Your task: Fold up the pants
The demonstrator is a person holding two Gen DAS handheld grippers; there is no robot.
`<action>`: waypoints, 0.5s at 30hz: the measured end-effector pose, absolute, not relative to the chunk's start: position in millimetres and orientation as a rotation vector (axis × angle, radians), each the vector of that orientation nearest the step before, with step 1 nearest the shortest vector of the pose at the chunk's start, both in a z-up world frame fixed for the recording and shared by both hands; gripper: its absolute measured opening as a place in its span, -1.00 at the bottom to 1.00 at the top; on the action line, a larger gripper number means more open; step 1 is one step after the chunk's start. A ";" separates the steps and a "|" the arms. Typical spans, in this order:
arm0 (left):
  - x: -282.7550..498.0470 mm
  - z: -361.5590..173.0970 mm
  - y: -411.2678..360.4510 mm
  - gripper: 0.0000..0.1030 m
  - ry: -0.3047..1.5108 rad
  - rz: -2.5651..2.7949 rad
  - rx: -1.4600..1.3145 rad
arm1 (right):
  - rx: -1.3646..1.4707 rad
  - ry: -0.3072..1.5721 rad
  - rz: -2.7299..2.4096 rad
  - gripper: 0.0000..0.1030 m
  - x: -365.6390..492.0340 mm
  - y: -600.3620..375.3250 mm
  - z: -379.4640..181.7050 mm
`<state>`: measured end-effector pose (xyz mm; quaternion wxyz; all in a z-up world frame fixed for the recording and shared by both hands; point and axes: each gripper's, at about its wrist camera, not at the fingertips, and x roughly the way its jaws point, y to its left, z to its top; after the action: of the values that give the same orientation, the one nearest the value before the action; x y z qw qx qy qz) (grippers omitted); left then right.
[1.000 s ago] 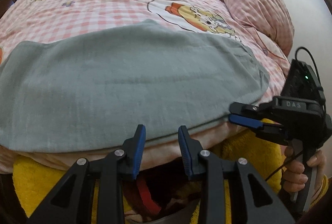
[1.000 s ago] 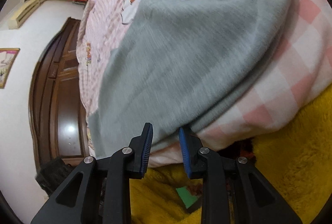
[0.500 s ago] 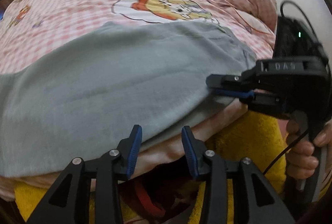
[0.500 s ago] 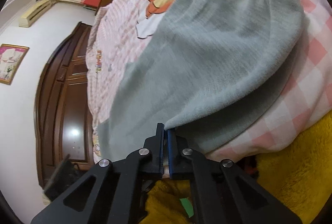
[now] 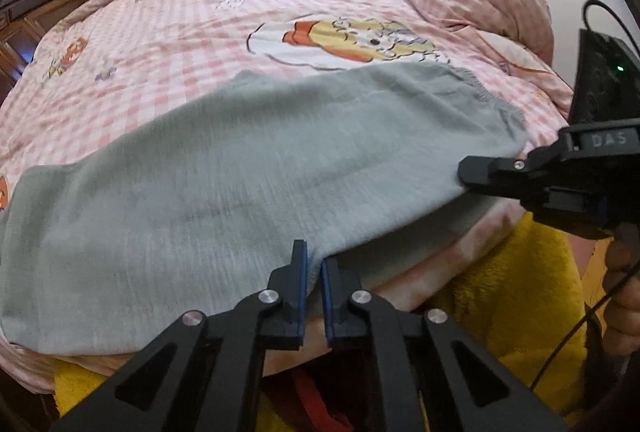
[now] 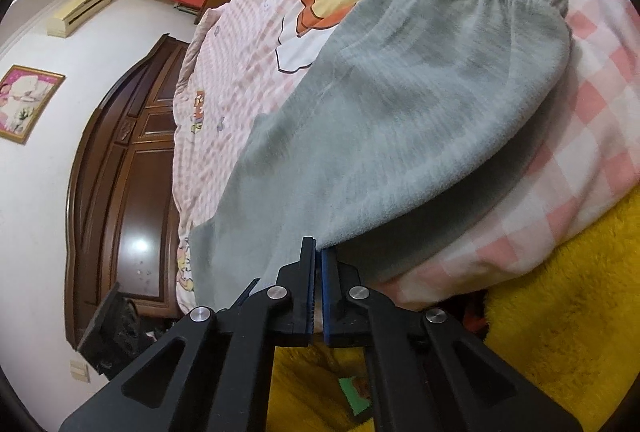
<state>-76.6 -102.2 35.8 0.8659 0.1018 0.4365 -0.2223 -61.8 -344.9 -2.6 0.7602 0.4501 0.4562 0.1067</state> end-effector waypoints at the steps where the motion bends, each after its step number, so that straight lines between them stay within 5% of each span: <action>1: -79.8 37.0 -102.8 -0.90 0.907 -0.470 0.225 | 0.974 0.998 0.228 -0.94 -63.2 -345.4 -3.8; 9: -86.1 21.7 -109.6 -0.91 0.961 -0.491 0.261 | 0.921 1.103 0.174 -0.94 -55.8 -342.4 -30.1; 15: -83.6 14.9 -105.8 -0.66 1.031 -0.524 0.229 | 0.953 1.119 0.168 -0.90 -60.9 -358.0 -30.1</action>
<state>-83.6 -105.8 14.9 0.8312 0.1079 0.4860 -0.2473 -60.9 -358.0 -30.1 0.7387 0.4344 0.5097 0.0764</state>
